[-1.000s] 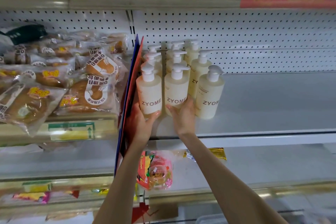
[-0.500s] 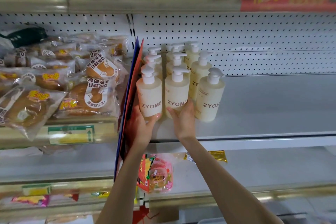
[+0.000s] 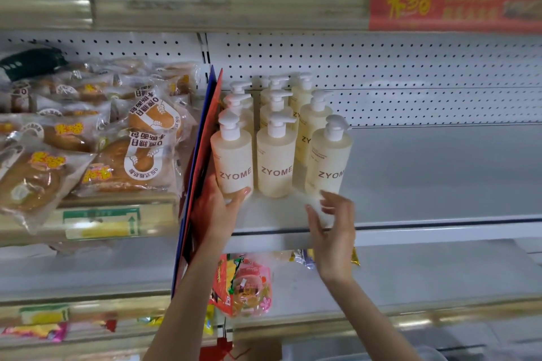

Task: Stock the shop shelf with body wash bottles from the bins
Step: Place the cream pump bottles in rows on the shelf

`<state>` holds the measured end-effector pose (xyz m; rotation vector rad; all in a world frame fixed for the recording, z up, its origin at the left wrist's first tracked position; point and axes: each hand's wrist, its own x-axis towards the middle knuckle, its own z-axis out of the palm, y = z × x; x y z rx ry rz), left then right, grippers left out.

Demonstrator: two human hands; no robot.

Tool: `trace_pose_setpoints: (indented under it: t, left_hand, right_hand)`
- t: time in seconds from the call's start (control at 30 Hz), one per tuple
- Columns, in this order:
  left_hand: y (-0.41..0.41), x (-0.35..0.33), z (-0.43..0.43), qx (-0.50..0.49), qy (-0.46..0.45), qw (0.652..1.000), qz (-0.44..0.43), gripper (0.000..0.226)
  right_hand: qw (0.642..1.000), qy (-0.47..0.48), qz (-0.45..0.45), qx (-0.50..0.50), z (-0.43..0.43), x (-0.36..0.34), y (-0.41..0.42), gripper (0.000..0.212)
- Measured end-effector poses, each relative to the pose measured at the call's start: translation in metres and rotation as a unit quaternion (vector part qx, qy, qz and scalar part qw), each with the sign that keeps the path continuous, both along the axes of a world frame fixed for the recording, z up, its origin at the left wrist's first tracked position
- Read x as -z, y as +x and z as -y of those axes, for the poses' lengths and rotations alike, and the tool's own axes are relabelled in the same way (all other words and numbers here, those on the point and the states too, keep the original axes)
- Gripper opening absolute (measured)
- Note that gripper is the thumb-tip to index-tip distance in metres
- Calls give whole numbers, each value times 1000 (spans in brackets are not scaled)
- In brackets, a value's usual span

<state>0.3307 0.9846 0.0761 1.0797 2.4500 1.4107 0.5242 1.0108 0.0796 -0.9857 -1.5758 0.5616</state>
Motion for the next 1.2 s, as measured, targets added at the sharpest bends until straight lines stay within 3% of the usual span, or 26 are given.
trace_pose_setpoints:
  t: [0.07,0.13,0.27,0.37,0.57,0.93,1.2]
  left_hand:
    - [0,0,0,-2,-6,1000,-3,67]
    - [0,0,-1,-1,-6,1000,1,66]
    - [2,1,-1,6,12,999,34,66]
    - [1,2,-1,15,27,998,58,67]
    - [1,3,-1,16,32,997,74,67]
    - [1,4,-3,-7,19,999,30,66]
    - [5,-1,0,6,17,998,58,67]
  right_hand:
    - [997,-52,-51,39,-21,-6,15,46]
    - [989,-134,-57,14,-44,-12,28,62]
    - [968,-209,67,-118,-74,-22,35,74]
    - [950,-237,131,-157,-89,-29,31,75]
    - [956,-225,148,-116,-91,-25,24,74]
    - [962,-178,202,-39,-88,-15,17,82]
    - [960,-166,217,-59,-88,-15,19,82]
